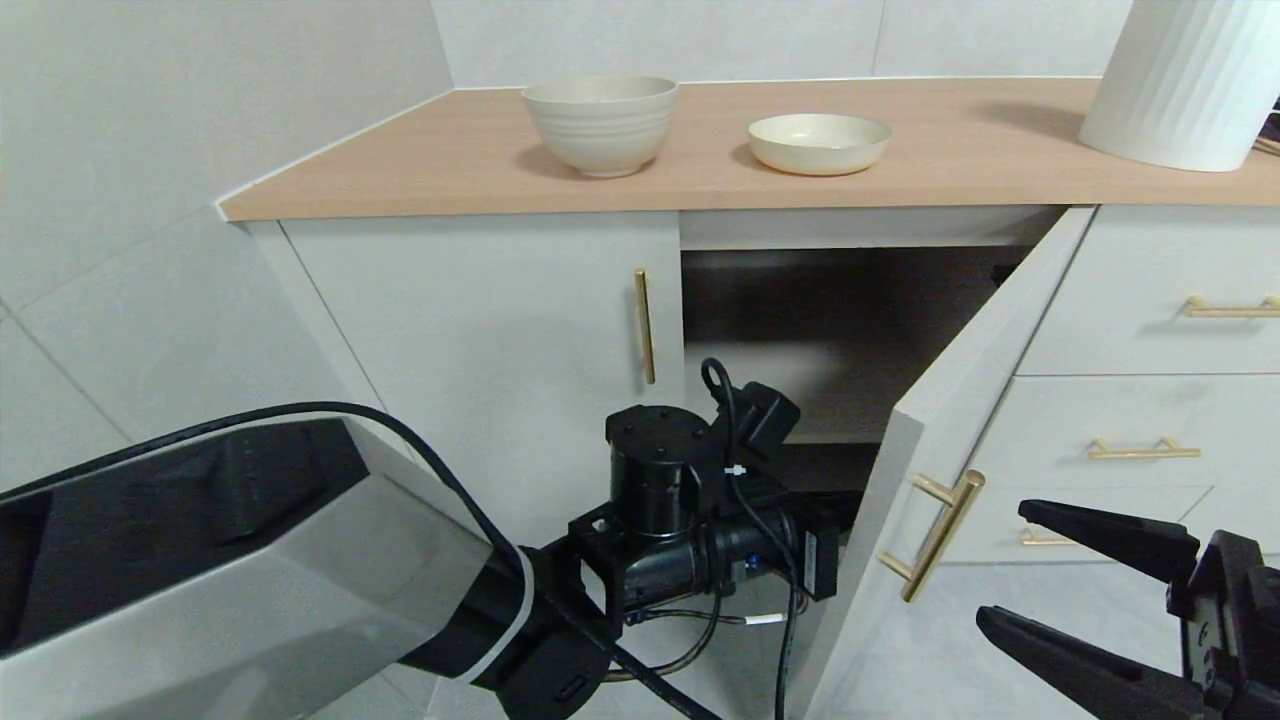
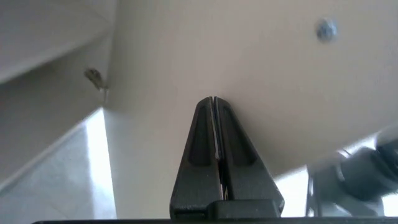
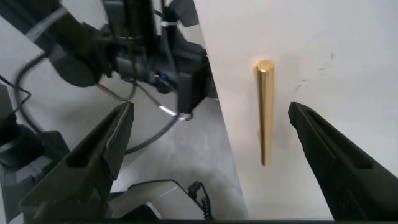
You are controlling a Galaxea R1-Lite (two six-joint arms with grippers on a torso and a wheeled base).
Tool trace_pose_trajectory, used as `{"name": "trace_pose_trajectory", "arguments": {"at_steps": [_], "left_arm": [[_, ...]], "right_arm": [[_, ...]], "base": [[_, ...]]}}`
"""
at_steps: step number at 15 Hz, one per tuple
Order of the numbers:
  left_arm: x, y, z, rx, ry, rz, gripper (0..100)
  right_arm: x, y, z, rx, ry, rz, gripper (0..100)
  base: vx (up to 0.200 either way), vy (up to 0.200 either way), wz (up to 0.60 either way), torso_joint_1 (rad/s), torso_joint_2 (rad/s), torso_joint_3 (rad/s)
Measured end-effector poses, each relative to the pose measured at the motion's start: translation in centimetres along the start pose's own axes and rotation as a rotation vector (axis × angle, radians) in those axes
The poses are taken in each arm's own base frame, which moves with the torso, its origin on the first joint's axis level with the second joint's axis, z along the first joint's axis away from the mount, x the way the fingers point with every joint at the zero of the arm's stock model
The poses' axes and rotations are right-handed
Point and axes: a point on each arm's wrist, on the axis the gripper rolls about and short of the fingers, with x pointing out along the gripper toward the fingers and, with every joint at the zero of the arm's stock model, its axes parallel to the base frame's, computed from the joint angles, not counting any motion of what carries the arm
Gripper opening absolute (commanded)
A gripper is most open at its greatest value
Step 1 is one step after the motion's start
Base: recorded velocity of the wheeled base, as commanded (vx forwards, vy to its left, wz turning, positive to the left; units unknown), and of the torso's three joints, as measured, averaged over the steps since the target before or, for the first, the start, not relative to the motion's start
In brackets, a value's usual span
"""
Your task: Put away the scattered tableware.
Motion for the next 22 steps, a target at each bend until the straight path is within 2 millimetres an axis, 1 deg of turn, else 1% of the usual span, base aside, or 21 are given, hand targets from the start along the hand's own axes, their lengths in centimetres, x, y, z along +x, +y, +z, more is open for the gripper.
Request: {"name": "trace_pose_trajectory", "arguments": {"at_steps": [2, 4, 7, 9, 11, 12, 15, 18, 22], "left_arm": [[0.3, 0.2, -0.3, -0.002, 0.004, 0.002, 0], [0.4, 0.2, -0.4, -0.002, 0.005, 0.002, 0], [0.7, -0.4, -0.6, 0.0, 0.007, -0.002, 0], [0.9, -0.8, -0.7, 0.001, 0.01, -0.014, 0], [1.1, -1.5, -0.9, 0.003, 0.016, -0.03, 0], [1.3, -2.1, -1.0, 0.006, 0.019, -0.046, 0], [2.0, -3.5, -1.2, 0.013, 0.022, -0.084, 0], [2.3, -3.9, -1.4, 0.013, 0.032, -0.093, 0], [3.1, -5.2, -1.8, 0.016, 0.045, -0.128, 0]], "right_arm": [[0.1, 0.0, 0.5, -0.003, -0.017, -0.003, 100], [0.3, 0.1, 1.7, -0.009, -0.063, -0.004, 100], [0.3, 0.2, 3.1, -0.008, -0.118, -0.002, 100], [-0.1, 0.1, 3.1, -0.005, -0.099, -0.019, 100], [-0.7, 0.1, 3.4, 0.001, -0.066, -0.027, 100], [-1.1, 0.2, 3.9, -0.002, -0.08, -0.023, 100], [-2.8, 0.8, 5.0, -0.009, -0.099, 0.04, 100], [-4.1, 1.3, 5.2, -0.015, -0.097, 0.14, 100], [-4.6, 1.5, 5.3, -0.022, -0.112, 0.184, 100]], "base": [[0.0, 0.0, 0.0, 0.0, 0.0, 0.0], [0.0, 0.0, 0.0, 0.0, 0.0, 0.0], [0.0, 0.0, 0.0, 0.0, 0.0, 0.0], [0.0, 0.0, 0.0, 0.0, 0.0, 0.0], [0.0, 0.0, 0.0, 0.0, 0.0, 0.0], [0.0, 0.0, 0.0, 0.0, 0.0, 0.0], [0.0, 0.0, 0.0, 0.0, 0.0, 0.0], [0.0, 0.0, 0.0, 0.0, 0.0, 0.0], [0.0, 0.0, 0.0, 0.0, 0.0, 0.0]]}}
